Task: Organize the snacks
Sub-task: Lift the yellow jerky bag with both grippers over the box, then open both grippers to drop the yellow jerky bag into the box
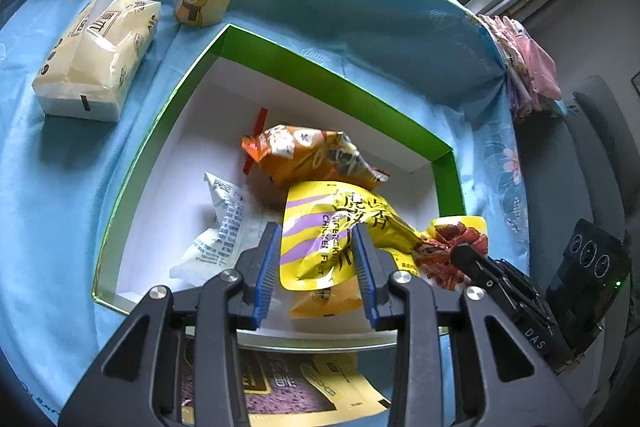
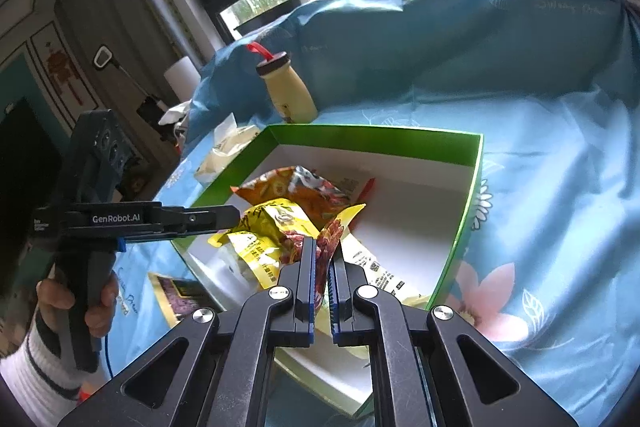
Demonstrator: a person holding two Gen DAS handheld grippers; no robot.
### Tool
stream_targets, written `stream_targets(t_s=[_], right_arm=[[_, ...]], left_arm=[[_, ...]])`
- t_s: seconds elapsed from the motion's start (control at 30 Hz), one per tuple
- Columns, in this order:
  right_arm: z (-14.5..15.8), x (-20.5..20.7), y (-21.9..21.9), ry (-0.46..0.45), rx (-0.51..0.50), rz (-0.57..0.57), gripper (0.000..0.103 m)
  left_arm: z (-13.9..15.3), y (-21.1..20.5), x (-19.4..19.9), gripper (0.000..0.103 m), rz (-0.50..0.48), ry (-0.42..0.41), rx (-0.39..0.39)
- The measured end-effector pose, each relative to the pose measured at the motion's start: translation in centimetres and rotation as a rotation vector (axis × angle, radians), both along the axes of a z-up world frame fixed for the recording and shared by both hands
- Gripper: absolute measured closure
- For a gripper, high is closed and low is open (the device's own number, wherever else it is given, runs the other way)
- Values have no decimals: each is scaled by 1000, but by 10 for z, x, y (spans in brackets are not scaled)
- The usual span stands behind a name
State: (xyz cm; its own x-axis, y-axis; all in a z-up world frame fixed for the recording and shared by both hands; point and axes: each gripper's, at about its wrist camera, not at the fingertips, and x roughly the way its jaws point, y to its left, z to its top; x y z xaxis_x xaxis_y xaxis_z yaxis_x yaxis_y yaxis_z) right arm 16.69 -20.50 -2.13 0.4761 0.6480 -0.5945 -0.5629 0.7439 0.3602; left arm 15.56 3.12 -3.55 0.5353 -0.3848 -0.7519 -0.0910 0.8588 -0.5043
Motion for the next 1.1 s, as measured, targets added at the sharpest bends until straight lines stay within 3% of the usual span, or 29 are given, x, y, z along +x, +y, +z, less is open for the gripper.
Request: stream_targets(t_s=[0.9, 1.1], right_arm=[[-17, 17, 8, 47, -39, -17, 95], [-19, 18, 7, 58, -48, -35, 94]], left_arm=[[-9, -3, 11, 65, 15, 56, 45], [-11, -2, 12, 59, 20, 65, 39]])
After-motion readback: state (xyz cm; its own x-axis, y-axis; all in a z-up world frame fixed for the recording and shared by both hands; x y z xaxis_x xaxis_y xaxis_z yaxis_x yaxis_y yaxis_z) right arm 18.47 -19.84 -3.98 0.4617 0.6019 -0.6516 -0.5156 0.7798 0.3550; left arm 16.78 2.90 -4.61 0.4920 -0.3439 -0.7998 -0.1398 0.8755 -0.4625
